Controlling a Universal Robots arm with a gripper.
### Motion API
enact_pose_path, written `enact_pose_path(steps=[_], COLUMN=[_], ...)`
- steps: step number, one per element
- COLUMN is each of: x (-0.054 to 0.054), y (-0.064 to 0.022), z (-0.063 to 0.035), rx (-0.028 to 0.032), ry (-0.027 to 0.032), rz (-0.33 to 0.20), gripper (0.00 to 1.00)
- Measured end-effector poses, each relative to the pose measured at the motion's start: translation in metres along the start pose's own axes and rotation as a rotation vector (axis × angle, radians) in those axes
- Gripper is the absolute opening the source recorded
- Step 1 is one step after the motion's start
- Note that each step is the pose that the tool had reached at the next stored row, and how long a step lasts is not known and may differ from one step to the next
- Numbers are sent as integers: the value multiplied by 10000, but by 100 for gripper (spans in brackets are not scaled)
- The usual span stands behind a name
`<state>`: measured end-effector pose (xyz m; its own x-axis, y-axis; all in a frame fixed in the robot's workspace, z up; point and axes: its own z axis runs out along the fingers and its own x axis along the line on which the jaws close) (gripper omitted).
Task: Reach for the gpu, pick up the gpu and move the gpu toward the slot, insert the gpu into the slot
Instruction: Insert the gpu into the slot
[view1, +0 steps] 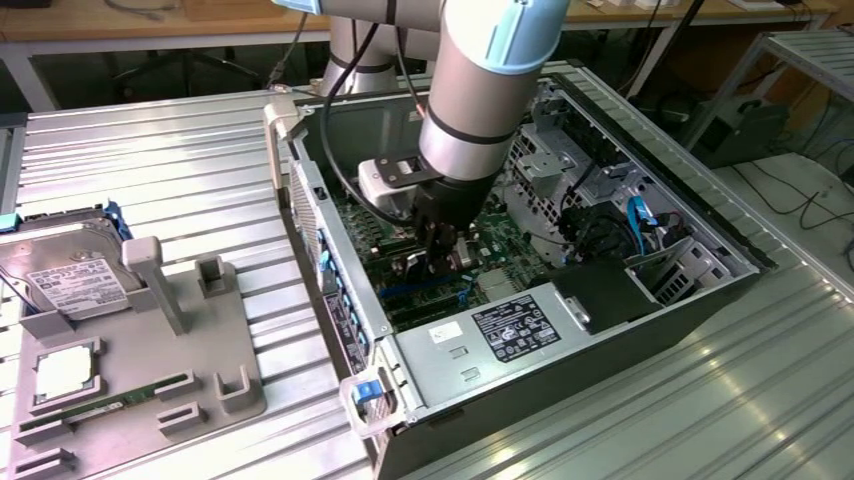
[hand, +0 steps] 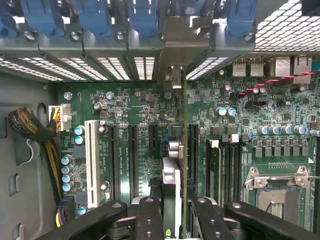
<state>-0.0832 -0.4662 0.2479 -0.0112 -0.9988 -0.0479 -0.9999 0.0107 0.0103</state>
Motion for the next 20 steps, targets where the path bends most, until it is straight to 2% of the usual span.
enact_pose_path(steps=[11,15,20], x=[0,-3,-3], y=[0,3,4], z=[4,-57,-58], rx=[-2,-4,-2], ry=[-4,-1,-4], rz=[1,0,0], gripper=[28,28,28])
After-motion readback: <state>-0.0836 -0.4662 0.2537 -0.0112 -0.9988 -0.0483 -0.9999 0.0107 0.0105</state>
